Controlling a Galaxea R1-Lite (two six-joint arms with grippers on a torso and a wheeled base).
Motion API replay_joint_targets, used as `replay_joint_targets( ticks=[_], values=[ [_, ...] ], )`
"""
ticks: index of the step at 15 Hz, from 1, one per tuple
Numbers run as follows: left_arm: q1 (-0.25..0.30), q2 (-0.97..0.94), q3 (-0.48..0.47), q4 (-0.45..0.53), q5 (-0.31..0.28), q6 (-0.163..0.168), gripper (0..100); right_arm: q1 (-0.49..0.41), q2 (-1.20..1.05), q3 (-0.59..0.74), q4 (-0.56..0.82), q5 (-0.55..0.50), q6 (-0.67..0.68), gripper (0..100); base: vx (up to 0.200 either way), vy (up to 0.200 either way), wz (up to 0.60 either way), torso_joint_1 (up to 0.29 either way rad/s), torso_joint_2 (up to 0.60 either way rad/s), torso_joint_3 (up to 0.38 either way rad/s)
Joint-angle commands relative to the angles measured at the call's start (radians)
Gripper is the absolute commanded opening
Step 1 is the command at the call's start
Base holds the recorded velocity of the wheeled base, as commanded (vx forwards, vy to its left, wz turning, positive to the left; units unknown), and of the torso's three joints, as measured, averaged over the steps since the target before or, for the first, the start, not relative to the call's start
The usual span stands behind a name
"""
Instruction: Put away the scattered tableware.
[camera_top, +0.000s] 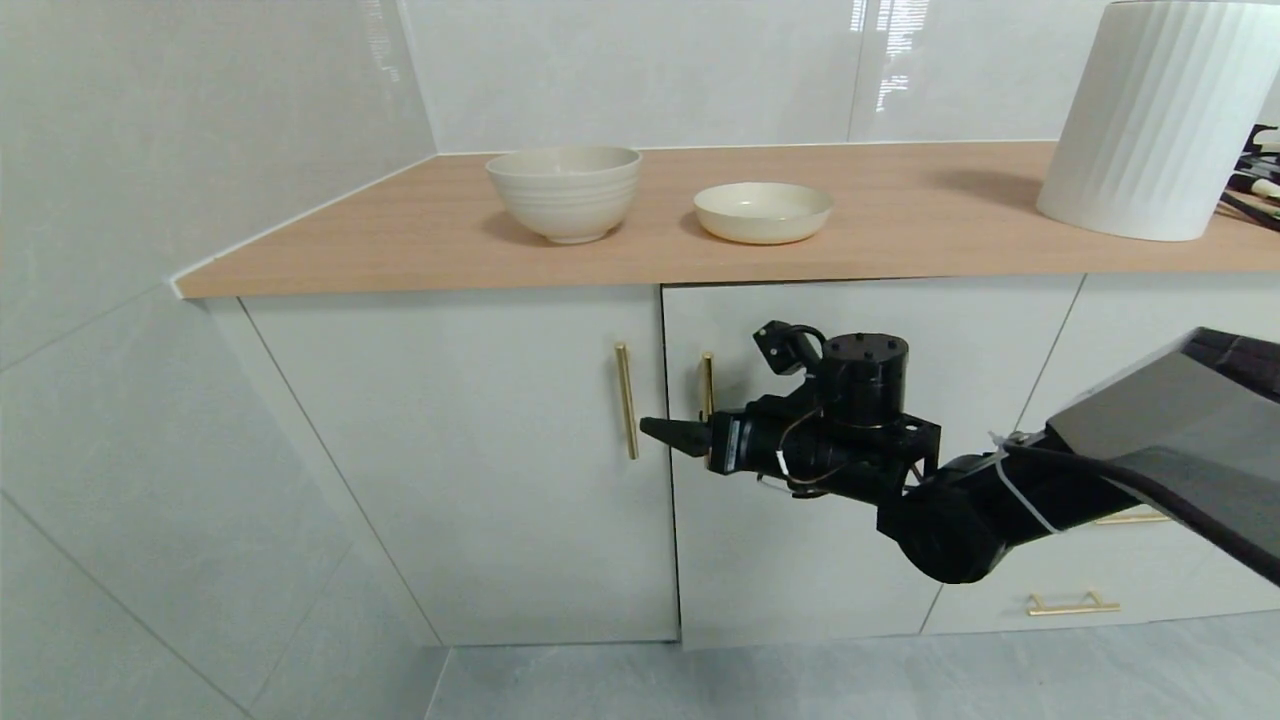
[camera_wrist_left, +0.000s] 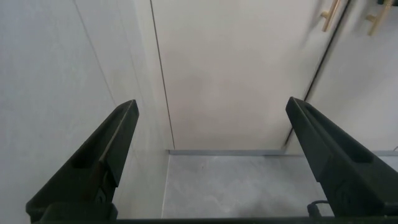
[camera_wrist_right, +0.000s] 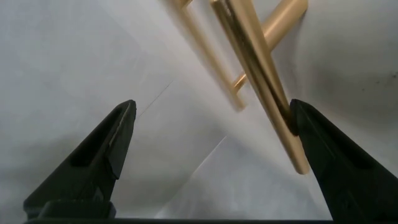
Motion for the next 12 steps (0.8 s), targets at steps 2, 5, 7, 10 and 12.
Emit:
replay_joint_targets(
  ticks=[2, 5, 7, 10, 12],
  values=[
    [0.000, 0.000, 0.000, -0.001, 0.000, 0.001, 100, 0.009, -0.116, 0.133, 0.002, 0.122, 0.001, 100, 0.000, 0.000, 0.00, 0.000, 0.00, 0.000],
    [-0.030, 0.067, -0.163, 0.105, -0.090, -0.011, 100, 0.009, -0.193, 0.338, -0.128, 0.230, -0.008, 100, 0.000, 0.000, 0.00, 0.000, 0.00, 0.000],
    [-0.046, 0.212, -0.256, 0.200, -0.260, -0.010, 100, 0.015, -0.242, 0.440, -0.225, 0.276, -0.005, 100, 0.000, 0.000, 0.00, 0.000, 0.00, 0.000],
    [-0.050, 0.588, -0.426, 0.144, -0.489, -0.010, 100, 0.019, -0.312, 0.513, -0.226, 0.279, -0.005, 100, 0.000, 0.000, 0.00, 0.000, 0.00, 0.000],
    [-0.130, 0.867, -0.563, 0.111, -0.603, -0.019, 100, 0.021, -0.322, 0.536, -0.226, 0.280, -0.005, 100, 0.000, 0.000, 0.00, 0.000, 0.00, 0.000]
  ],
)
